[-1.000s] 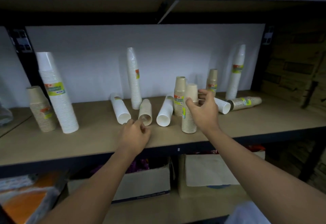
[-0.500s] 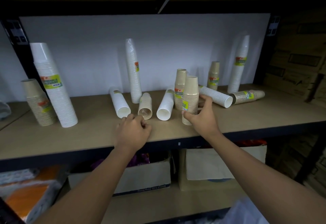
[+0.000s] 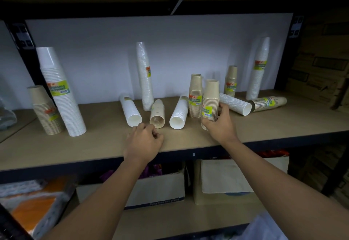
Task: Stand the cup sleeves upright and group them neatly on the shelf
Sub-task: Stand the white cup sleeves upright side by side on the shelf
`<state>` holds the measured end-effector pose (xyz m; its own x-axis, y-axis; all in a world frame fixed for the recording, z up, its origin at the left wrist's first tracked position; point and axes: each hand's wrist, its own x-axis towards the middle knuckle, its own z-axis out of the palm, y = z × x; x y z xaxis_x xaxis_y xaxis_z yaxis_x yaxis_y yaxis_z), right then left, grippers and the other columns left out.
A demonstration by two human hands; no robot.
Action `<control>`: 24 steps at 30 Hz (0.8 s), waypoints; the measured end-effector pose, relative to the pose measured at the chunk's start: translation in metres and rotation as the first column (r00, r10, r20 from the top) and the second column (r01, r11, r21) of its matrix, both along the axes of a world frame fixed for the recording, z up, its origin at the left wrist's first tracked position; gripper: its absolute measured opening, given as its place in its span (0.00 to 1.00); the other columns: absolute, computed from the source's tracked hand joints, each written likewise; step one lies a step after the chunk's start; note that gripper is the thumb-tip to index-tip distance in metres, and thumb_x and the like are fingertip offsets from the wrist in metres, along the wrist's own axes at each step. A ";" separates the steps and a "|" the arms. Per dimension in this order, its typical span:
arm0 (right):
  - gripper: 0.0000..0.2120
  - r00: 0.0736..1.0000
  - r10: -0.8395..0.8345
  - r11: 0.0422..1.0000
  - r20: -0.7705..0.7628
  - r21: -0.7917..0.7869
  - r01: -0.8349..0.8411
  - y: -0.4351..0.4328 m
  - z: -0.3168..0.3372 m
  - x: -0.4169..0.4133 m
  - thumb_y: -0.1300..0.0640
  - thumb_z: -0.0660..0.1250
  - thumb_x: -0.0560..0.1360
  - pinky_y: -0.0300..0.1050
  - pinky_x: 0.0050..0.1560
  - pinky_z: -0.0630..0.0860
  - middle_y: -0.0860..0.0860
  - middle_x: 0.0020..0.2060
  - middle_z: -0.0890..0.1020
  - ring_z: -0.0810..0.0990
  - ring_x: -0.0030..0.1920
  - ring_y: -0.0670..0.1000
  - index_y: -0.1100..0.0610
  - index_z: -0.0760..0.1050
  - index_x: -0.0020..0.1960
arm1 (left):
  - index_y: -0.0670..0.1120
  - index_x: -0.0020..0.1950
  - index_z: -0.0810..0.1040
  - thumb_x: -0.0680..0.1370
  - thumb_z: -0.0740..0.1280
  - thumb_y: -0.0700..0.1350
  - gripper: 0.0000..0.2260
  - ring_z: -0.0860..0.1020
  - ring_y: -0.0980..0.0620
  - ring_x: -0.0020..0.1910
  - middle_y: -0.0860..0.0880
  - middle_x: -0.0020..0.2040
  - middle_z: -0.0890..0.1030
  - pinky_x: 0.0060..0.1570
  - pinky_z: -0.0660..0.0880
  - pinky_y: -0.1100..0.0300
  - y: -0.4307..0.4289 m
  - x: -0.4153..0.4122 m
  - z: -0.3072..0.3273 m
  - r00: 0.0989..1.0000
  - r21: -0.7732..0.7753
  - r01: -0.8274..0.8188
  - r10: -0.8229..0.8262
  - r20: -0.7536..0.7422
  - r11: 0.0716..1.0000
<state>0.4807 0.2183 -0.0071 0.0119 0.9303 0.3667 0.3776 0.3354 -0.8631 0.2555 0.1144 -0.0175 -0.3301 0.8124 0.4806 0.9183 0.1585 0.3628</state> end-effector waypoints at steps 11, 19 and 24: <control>0.40 0.993 -0.103 0.992 -0.055 0.065 0.107 -0.010 0.010 0.004 0.48 0.74 0.68 0.56 0.69 0.69 0.54 0.68 0.70 0.70 0.69 0.54 0.55 0.61 0.74 | 0.50 0.42 0.77 0.75 0.64 0.52 0.07 0.74 0.48 0.50 0.52 0.47 0.76 0.53 0.72 0.52 -0.009 -0.003 0.007 0.997 -0.040 0.066 -0.064 0.048 0.997; 0.26 0.970 -0.242 0.854 -0.011 0.471 0.219 -0.061 0.058 -0.050 0.47 0.70 0.70 0.48 0.59 0.60 0.52 0.60 0.72 0.68 0.62 0.55 0.54 0.70 0.65 | 0.53 0.42 0.76 0.75 0.66 0.53 0.05 0.78 0.52 0.47 0.56 0.46 0.75 0.50 0.76 0.50 -0.049 -0.051 0.012 0.981 0.006 0.042 -0.042 0.188 0.999; 0.21 0.998 0.045 0.893 0.049 0.447 -0.062 -0.079 0.067 -0.117 0.47 0.68 0.71 0.52 0.60 0.72 0.49 0.58 0.72 0.73 0.59 0.52 0.52 0.73 0.61 | 0.51 0.43 0.77 0.75 0.66 0.51 0.05 0.76 0.54 0.45 0.54 0.45 0.74 0.46 0.73 0.55 -0.073 -0.086 0.020 0.986 0.030 -0.032 0.026 0.165 0.999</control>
